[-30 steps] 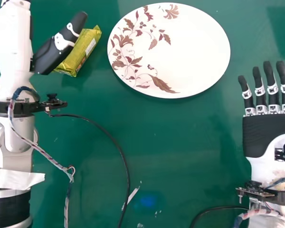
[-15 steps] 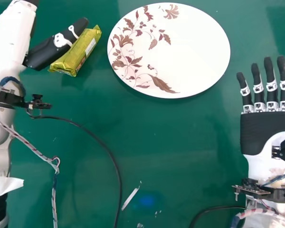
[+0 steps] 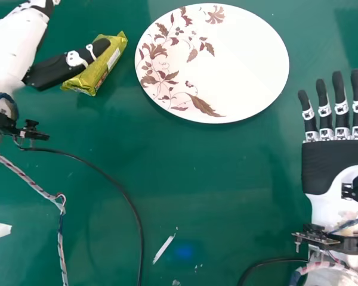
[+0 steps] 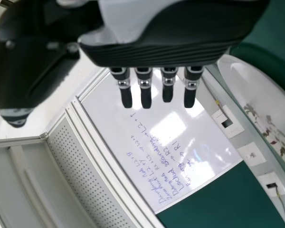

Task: Pick up biscuit and place it in the plate

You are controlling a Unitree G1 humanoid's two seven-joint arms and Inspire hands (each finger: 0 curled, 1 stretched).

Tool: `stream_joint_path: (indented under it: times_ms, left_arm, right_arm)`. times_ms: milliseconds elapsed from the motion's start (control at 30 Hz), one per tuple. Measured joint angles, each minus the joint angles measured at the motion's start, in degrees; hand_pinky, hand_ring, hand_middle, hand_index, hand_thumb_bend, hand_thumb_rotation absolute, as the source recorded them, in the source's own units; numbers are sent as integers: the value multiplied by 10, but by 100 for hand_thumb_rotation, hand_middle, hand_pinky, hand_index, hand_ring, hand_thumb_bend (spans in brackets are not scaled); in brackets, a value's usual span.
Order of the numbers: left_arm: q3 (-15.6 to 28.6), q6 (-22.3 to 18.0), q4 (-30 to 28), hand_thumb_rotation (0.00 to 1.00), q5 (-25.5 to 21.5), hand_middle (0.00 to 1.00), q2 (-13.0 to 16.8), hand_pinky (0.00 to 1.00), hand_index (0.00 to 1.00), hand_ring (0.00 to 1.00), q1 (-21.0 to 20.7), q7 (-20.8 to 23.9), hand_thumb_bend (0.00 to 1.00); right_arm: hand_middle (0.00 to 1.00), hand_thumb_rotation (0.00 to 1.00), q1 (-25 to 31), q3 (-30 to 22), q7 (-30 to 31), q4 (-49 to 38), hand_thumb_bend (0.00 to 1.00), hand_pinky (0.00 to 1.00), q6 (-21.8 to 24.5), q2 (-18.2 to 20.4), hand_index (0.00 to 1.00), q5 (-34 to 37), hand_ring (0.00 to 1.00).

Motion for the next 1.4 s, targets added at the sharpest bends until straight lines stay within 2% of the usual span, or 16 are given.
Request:
stream_joint_path:
  times_ms: [100, 267, 433, 567, 1100, 1233, 1400]
  left_arm:
    - [-1, 7, 3, 68, 1, 100, 16, 100, 100, 100, -1, -21, 100]
    - [-13, 56, 4, 67, 11, 100, 27, 100, 100, 100, -6, -59, 100]
    - [-29, 74, 13, 74, 25, 100, 32, 100, 100, 100, -15, -69, 100]
    - [-39, 80, 22, 77, 33, 100, 34, 100, 100, 100, -22, -70, 100]
    - [-84, 75, 69, 76, 77, 100, 57, 100, 100, 100, -53, -79, 100]
    - [-98, 81, 75, 74, 105, 100, 62, 100, 100, 100, -56, -80, 100]
    - [-106, 92, 82, 73, 126, 100, 62, 100, 100, 100, -57, -80, 100]
  right_arm:
    - [100, 53, -2, -2, 11, 5, 100, 93, -5, -1, 100, 8, 100]
    - [100, 49, -3, -3, 16, 8, 100, 93, -6, -1, 100, 18, 100]
    - [100, 48, -3, -3, 17, 8, 100, 94, -8, -1, 100, 22, 100]
    - [100, 49, -3, -3, 18, 8, 100, 96, -8, -1, 100, 26, 100]
    - [100, 52, -3, -1, 24, 8, 100, 100, -10, 0, 100, 26, 100]
    - [100, 49, -3, 0, 24, 8, 100, 100, -10, 0, 100, 26, 100]
    - [100, 50, -2, 1, 17, 7, 100, 100, -10, 0, 100, 23, 100]
